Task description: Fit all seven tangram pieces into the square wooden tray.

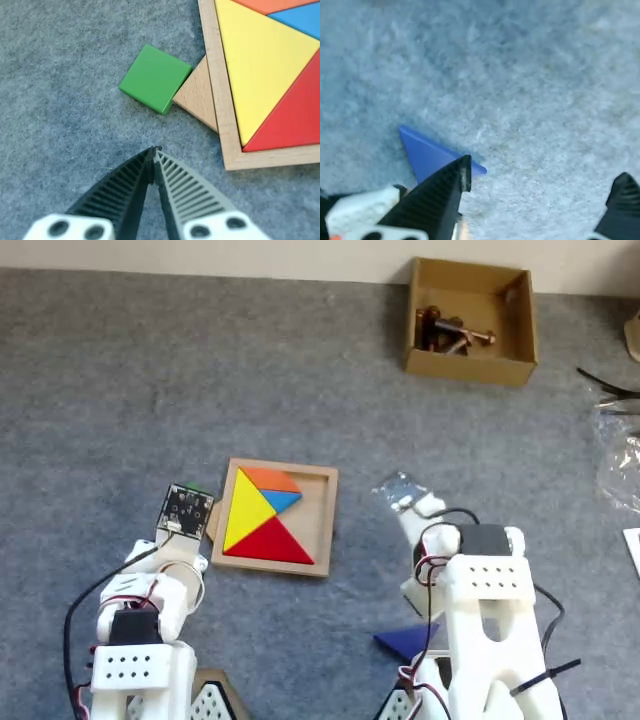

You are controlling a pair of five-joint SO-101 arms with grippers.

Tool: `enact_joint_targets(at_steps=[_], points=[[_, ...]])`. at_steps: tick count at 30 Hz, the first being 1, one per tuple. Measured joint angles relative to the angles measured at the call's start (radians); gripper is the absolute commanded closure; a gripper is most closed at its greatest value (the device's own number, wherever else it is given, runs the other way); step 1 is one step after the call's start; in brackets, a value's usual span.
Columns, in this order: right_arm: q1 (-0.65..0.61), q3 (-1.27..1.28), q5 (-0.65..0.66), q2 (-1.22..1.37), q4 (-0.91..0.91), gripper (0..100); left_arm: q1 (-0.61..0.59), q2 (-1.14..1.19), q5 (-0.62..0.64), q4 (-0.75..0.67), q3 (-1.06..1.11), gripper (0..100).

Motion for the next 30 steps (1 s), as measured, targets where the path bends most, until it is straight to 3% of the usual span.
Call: enact_joint_targets(at_steps=[7, 10, 24, 30], points=[[0.000, 0.000, -0.385, 0.000, 0.000, 59.5, 0.000, 0.000, 0.000, 0.000, 0.000, 99], [0.002, 0.000, -0.483, 0.000, 0.000, 59.5, 0.000, 0.000, 0.000, 0.000, 0.000, 99], [0.000, 0.000, -0.505, 0.000, 0.066, 59.5, 0.000, 0.000, 0.000, 0.000, 0.000, 99], [0.043, -0.003, -0.419, 0.000, 0.069, 59.5, 0.000, 0.000, 0.000, 0.000, 0.000, 99]])
